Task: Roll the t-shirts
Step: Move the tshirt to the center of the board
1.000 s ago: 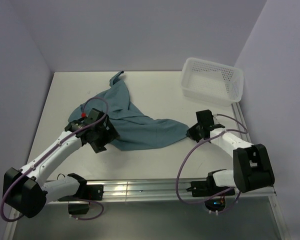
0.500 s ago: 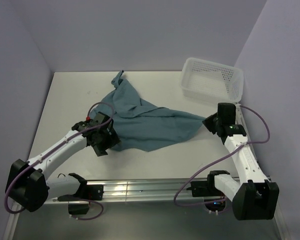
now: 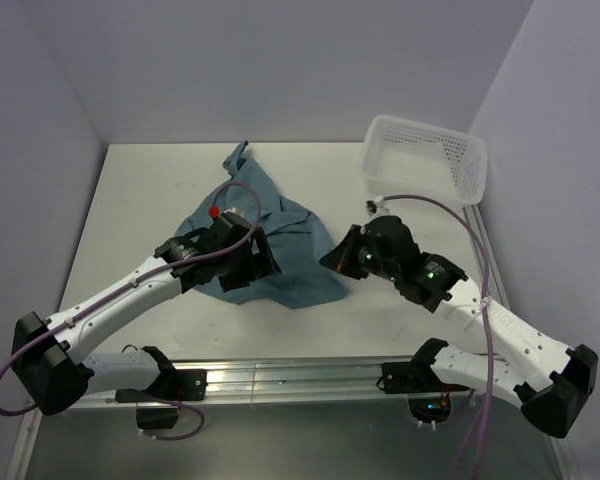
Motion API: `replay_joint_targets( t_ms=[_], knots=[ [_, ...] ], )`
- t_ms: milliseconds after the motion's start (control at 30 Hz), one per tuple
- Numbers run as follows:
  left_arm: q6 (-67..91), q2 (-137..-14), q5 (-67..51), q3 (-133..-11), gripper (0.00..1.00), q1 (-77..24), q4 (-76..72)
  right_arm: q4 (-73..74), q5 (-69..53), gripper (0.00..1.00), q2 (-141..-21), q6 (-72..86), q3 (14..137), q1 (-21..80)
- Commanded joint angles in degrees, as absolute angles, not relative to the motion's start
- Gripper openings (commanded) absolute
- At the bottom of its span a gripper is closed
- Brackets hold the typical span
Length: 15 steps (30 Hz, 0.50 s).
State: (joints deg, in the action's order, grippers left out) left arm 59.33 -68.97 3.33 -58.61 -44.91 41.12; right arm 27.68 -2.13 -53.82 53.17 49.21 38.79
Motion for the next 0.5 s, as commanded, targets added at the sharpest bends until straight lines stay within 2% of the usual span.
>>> replay_joint_targets(
  t_ms=[0, 100, 200, 300, 367, 467],
  knots=[
    [63.28, -70.57, 2.11, -59.58, 0.90, -43.95, 42.09, 22.16, -6.49, 0.02, -54.22, 48.35, 51.86, 46.92],
    [63.55, -71.46, 0.54, -61.34, 0.90, -42.46, 42.37, 20.30, -10.72, 0.10, -53.88, 43.95, 52.12, 51.23],
    [63.11, -71.10, 0.53, -62.66, 0.90, -41.49, 42.54, 20.65, -15.54, 0.13, -53.44, 42.10, 50.98, 52.91],
    [62.32, -71.28, -3.33, -62.23, 0.91, -39.82, 42.10, 20.83, -19.32, 0.13, -53.26, 40.35, 49.14, 53.35],
    [62.40, -71.89, -5.44, -62.05, 0.90, -39.11, 42.01, 20.74, -20.57, 0.06, -53.70, 40.08, 47.99, 54.49],
    [63.28, -71.81, -6.50, -61.52, 0.90, -39.20, 43.06, 19.43, -22.85, 0.03, -55.63, 40.34, 45.98, 56.86]
  ],
)
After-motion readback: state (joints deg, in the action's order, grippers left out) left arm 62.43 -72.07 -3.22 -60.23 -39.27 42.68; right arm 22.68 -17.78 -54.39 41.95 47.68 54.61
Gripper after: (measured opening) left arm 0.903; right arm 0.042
